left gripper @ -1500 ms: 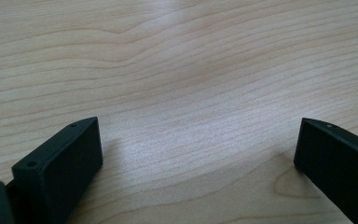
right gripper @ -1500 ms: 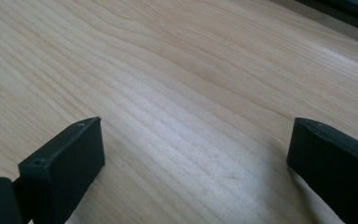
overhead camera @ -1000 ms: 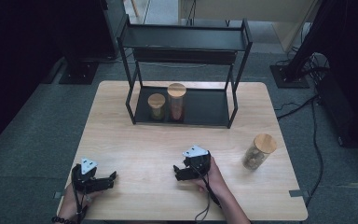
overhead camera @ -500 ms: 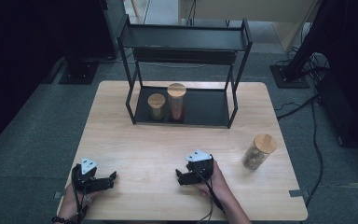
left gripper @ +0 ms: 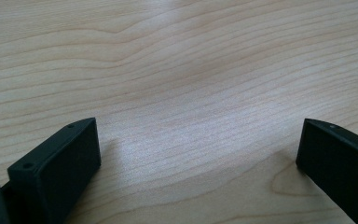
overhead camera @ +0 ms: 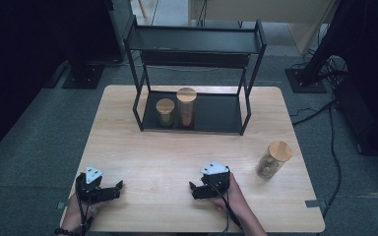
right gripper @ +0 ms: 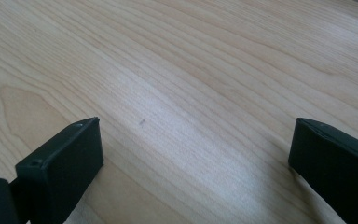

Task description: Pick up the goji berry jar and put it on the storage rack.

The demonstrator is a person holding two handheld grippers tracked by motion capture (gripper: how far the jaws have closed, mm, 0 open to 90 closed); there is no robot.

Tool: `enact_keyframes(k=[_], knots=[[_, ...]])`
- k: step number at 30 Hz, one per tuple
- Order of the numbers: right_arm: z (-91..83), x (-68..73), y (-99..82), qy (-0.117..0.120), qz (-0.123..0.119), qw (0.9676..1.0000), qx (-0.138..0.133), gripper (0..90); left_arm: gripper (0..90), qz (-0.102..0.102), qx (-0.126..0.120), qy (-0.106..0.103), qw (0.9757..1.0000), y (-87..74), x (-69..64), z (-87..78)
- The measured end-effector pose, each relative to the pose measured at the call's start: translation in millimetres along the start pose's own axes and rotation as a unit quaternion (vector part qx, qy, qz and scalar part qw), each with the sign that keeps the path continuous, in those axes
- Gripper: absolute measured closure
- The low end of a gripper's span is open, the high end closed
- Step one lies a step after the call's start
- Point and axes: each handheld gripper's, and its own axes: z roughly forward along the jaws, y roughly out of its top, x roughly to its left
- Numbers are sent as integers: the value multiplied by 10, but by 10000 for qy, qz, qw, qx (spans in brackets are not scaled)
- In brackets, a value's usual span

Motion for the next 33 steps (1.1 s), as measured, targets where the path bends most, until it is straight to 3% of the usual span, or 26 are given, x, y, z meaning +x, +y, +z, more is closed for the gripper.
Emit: enact_keyframes(k=[20,33], knots=[[-146,-96,-141,-10,44,10000,36,9,0,-13,-1,13,10000,0,1,0],[-269,-231,-262,-104,119,9999,48,0,0,-14,0,11,10000,0,2,0]])
